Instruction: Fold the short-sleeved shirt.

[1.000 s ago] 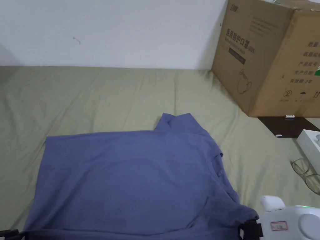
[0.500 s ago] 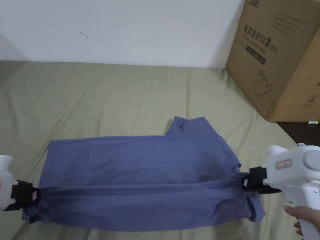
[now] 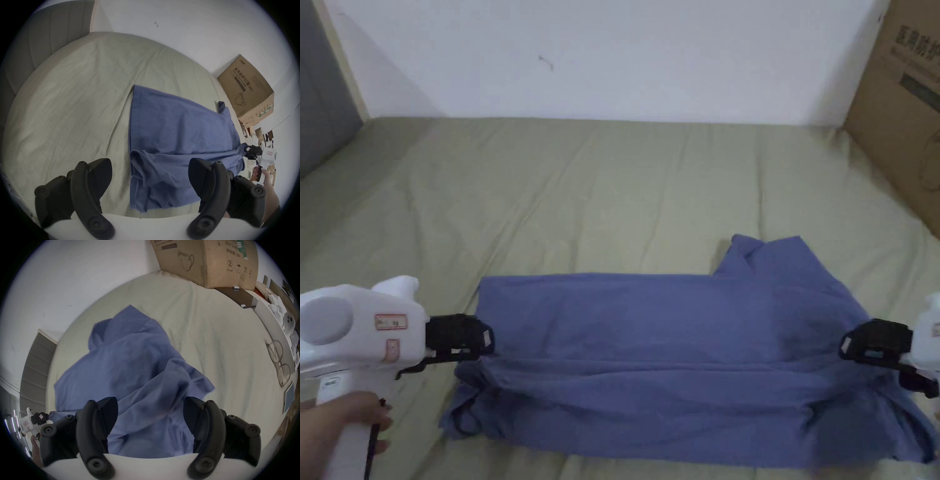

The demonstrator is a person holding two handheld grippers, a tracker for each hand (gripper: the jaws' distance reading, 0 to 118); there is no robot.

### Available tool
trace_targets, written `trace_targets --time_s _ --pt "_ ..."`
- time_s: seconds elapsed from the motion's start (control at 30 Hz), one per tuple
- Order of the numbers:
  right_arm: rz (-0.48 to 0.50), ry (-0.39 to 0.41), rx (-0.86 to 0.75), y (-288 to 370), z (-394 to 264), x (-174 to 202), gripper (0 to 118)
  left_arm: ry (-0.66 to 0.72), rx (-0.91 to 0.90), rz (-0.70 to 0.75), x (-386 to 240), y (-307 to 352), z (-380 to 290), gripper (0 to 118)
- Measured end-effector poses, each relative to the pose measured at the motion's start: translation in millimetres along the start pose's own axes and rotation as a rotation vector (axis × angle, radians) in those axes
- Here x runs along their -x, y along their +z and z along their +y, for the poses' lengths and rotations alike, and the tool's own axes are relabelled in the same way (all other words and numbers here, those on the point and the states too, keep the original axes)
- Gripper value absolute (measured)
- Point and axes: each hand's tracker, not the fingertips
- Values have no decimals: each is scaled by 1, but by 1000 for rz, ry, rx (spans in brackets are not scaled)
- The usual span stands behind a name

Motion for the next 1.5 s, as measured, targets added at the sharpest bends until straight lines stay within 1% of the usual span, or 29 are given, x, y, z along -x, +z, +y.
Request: trace_targets --time_s 0.13,0.2,0.23,0.27,0.3,0.33,0.37,0.43,0.53,0.57,0.6,0.63,0.67,0.7,0.73,0.8,0.87,0.93,1.03,1.1,1.2,1.27,1.3,1.33,1.37,1.4,1.43,1.47,1.5 --pt "120 40 -137 61 -35 13 88 -3 -177 -81 -16 59 -33 101" --pt "240 56 -186 94 -61 19 85 20 -295 -106 -24 92 -67 97" --pt "255 78 -221 109 -74 22 78 19 -338 -105 -27 106 -82 86" --pt "236 110 -285 125 -88 27 58 13 -375 -98 -30 117 -97 65" --pt "203 147 -346 138 -103 32 16 18 -380 -53 -33 128 -112 20" --pt "171 165 -383 148 -114 35 2 26 -375 -8 -36 132 -121 0" --pt "180 162 -407 157 -123 35 2 25 -385 31 -34 140 -129 0" --pt "297 130 -372 165 -130 33 2 27 -365 -63 -28 139 -138 0" --pt "269 110 -329 165 -132 35 2 -60 -291 24 -38 121 -115 0" --pt "280 97 -311 164 -132 34 2 -89 -225 53 -38 104 -103 2" --pt "298 86 -289 161 -131 32 2 -124 -155 60 -32 80 -94 35" --pt "310 82 -280 159 -132 30 2 -143 -119 65 -27 61 -87 80" --pt "309 78 -272 157 -131 30 2 -152 -50 116 -25 57 -88 110" --pt "301 71 -263 157 -132 30 2 -172 13 150 -19 39 -84 115" --pt "301 68 -255 156 -134 29 2 -193 34 156 -15 29 -81 112" --pt "306 65 -232 154 -138 26 2 -195 79 212 -13 -31 -68 112" --pt "295 75 -201 151 -141 23 2 -170 114 251 -2 -52 -66 112" --pt "266 88 -183 146 -143 18 2 -134 175 219 0 -73 -68 118" --pt "218 80 -192 141 -139 6 2 -107 141 245 -6 -75 -72 118" --pt "162 71 -229 137 -131 -7 2 -65 132 268 -9 -78 -72 118" --pt "35 102 -252 123 -109 -28 2 -111 178 306 -16 -78 -63 118" --pt "-25 114 -239 111 -92 -37 2 -137 165 313 -26 -66 -62 105" --pt "-28 103 -221 103 -82 -42 6 -182 137 298 -32 -57 -62 84" --pt "-18 99 -212 96 -74 -46 21 -225 117 292 -37 -50 -63 56" --pt "-20 88 -159 84 -64 -52 55 -264 105 259 -42 -44 -64 25" --pt "-18 80 -82 69 -53 -57 99 -273 108 228 -46 -39 -64 9" --pt "-3 67 -31 56 -47 -61 106 -275 98 255 -52 -27 -70 8" --pt "-3 59 3 41 -38 -64 106 -244 97 174 -54 -22 -68 7" --pt "-27 50 46 26 -32 -67 106 -226 94 165 -58 -17 -67 7"
